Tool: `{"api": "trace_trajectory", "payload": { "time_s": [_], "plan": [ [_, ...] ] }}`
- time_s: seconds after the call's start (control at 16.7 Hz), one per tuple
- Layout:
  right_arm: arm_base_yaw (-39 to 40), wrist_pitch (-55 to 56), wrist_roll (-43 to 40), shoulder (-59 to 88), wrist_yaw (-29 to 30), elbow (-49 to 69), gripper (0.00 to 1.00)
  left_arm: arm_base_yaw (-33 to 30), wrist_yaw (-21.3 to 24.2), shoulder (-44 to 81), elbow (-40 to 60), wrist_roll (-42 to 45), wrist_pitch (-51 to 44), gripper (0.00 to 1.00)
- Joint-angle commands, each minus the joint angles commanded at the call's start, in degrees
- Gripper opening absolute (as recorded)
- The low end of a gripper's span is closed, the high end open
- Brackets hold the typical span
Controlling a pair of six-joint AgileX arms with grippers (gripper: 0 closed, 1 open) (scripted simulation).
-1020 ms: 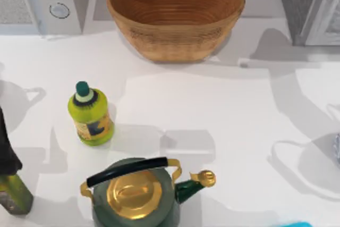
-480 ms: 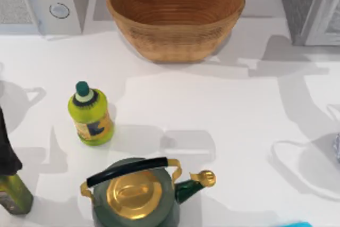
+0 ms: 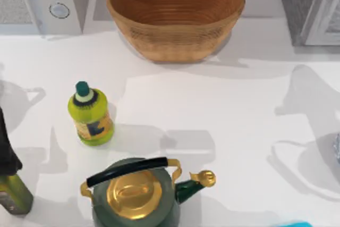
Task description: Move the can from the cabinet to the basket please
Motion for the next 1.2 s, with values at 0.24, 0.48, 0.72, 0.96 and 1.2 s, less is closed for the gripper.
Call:
{"api": "trace_trajectory", "payload": {
  "time_s": [0.24,0.48,0.72,0.96,1.2],
  "plan": [
    [-7.6,9.4,0.3,-15.8,-8.0,-24.3,0.00,0.0,0.0,0.0,0.0,0.0,0.0,1.00],
    [-15.1,16.5,0.5,-28.4,-14.5,-45.5,0.00,0.0,0.0,0.0,0.0,0.0,0.0,1.00],
    [-21.2,20.8,0.4,-36.0,-18.1,-58.3,0.00,0.0,0.0,0.0,0.0,0.0,0.0,1.00],
    [-23.4,22.1,0.2,-37.8,-18.8,-61.4,0.00,0.0,0.0,0.0,0.0,0.0,0.0,1.00],
    [-23.3,22.0,0.3,-37.4,-18.8,-61.8,0.00,0.0,0.0,0.0,0.0,0.0,0.0,1.00]
  ]
}}
